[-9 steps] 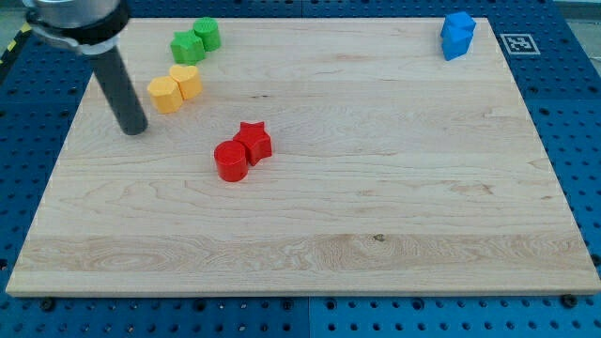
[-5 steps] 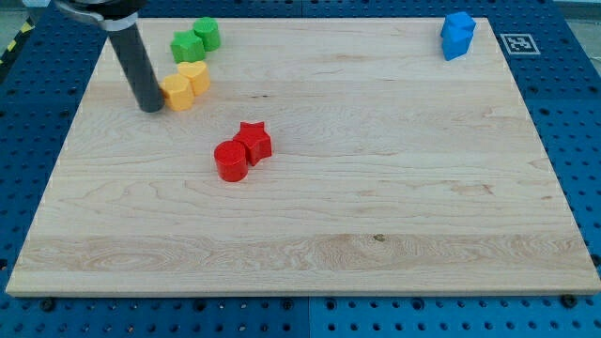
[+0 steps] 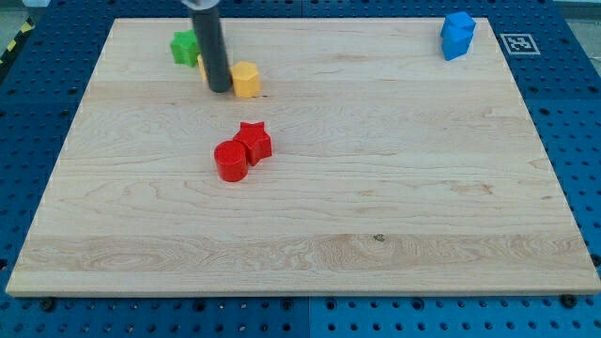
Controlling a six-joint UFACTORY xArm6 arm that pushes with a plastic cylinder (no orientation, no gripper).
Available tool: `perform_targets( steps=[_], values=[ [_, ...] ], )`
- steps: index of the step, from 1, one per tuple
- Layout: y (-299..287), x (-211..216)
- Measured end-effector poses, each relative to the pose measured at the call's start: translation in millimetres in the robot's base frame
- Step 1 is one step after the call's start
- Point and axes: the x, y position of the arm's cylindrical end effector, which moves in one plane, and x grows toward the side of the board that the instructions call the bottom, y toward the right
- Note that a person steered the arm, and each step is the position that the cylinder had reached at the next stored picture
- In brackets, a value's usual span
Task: Place the yellow hexagon left to the blue blocks
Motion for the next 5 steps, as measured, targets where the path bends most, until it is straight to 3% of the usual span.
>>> perform_targets(
  steps=[5],
  values=[
    [201,-18]
  ],
)
